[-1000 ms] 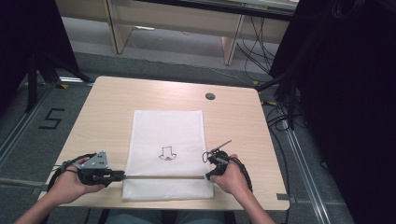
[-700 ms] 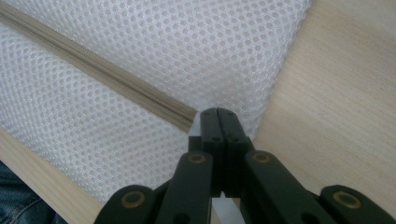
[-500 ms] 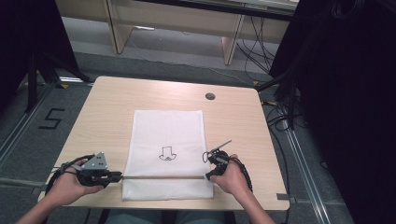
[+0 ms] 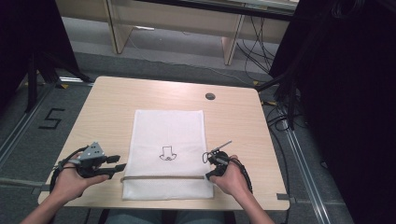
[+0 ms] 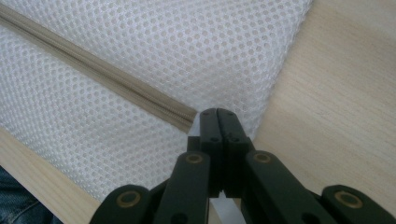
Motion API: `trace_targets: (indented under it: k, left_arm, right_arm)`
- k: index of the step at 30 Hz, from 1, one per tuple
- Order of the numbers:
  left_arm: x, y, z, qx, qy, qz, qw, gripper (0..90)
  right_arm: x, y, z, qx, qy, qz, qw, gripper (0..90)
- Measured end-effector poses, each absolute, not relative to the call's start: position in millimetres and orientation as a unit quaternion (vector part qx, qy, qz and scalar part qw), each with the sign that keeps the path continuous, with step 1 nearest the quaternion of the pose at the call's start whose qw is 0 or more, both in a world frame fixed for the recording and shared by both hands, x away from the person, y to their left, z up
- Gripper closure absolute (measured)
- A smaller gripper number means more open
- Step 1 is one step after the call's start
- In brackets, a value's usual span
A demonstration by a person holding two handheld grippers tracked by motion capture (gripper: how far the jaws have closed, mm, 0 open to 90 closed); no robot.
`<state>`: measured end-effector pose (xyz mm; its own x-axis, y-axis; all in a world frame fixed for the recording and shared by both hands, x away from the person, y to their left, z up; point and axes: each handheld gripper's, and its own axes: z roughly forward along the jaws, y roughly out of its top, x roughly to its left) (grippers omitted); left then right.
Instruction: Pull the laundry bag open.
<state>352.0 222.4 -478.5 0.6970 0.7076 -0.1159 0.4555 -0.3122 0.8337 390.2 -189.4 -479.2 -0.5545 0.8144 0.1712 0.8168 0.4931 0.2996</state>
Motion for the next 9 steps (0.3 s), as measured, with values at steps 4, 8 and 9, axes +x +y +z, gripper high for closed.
trace_targets:
  k: [4,8,9]
  left_arm:
    - [360,207,-479,0.789,0.369,0.149,0.468,44.3]
    - [363,204,-486,0.788,0.375,0.138,0.469,39.5]
    - [363,204,-486,0.788,0.375,0.138,0.469,39.1]
  right_arm:
    - [390,-190,-481,-0.465,-0.866,-0.185,0.000,89.1]
    - [388,-190,-479,-0.463,-0.867,-0.185,0.005,80.9]
    - [388,-190,-478,-0.458,-0.868,-0.193,0.004,76.3]
